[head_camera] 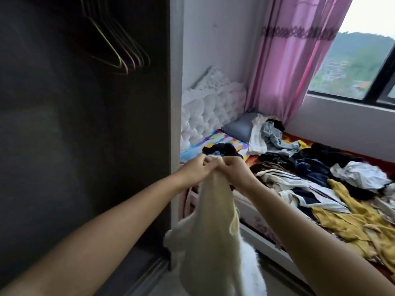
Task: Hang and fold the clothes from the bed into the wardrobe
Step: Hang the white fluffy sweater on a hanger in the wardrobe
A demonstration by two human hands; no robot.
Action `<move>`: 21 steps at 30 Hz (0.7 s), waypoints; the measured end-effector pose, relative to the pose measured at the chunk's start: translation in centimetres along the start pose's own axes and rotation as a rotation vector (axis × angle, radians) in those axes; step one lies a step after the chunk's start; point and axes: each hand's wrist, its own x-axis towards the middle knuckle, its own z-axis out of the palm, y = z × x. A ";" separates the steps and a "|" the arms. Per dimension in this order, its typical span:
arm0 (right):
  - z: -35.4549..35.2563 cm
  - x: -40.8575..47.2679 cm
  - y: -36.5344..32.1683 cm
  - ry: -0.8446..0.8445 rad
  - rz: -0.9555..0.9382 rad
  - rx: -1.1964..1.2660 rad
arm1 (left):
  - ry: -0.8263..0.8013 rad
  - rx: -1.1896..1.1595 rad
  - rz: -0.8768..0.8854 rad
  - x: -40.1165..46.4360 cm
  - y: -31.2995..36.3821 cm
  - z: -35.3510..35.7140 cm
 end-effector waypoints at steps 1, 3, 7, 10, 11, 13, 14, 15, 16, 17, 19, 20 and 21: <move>0.1 -0.1 0.2 -0.039 -0.039 -0.055 | 0.040 -0.029 -0.010 0.0 -0.3 -0.1; 0.1 -0.2 0.3 -0.111 -0.103 -0.191 | 0.096 -0.107 0.004 -0.2 -0.7 -0.2; 0.1 -0.7 0.3 -0.201 -0.145 -0.326 | 0.153 -0.218 0.031 -0.5 -1.2 0.2; -0.5 -1.2 0.8 -0.261 -0.118 -0.236 | 0.259 -0.354 -0.013 -0.3 -0.6 0.7; -0.8 -1.3 0.8 -0.277 -0.105 -0.177 | 0.296 -0.422 -0.029 -0.3 -0.1 0.8; -1.2 -1.5 1.0 -0.317 -0.047 -0.010 | 0.337 -0.523 -0.037 -0.4 0.7 0.7; -1.5 -1.5 1.1 -0.339 0.012 0.084 | 0.345 -0.556 -0.036 -0.6 1.1 0.6; -1.8 -1.4 1.3 -0.364 0.069 0.163 | 0.346 -0.580 -0.035 -0.8 1.3 0.3; -1.9 -1.3 1.5 -0.390 0.097 0.189 | 0.344 -0.594 -0.037 -1.0 1.5 0.1; -1.8 -1.1 1.8 -0.412 0.085 0.143 | 0.344 -0.594 -0.042 -1.3 1.5 -0.2; -0.8 -0.8 2.3 -0.430 -0.011 -0.098 | 0.354 -0.575 -0.059 -2.0 1.5 -0.8; 0.0 -0.8 2.4 -0.429 -0.068 -0.231 | 0.371 -0.577 -0.066 -2.2 1.3 -1.2; 1.0 -0.9 2.4 -0.427 -0.122 -0.317 | 0.397 -0.585 -0.069 -2.5 1.2 -1.5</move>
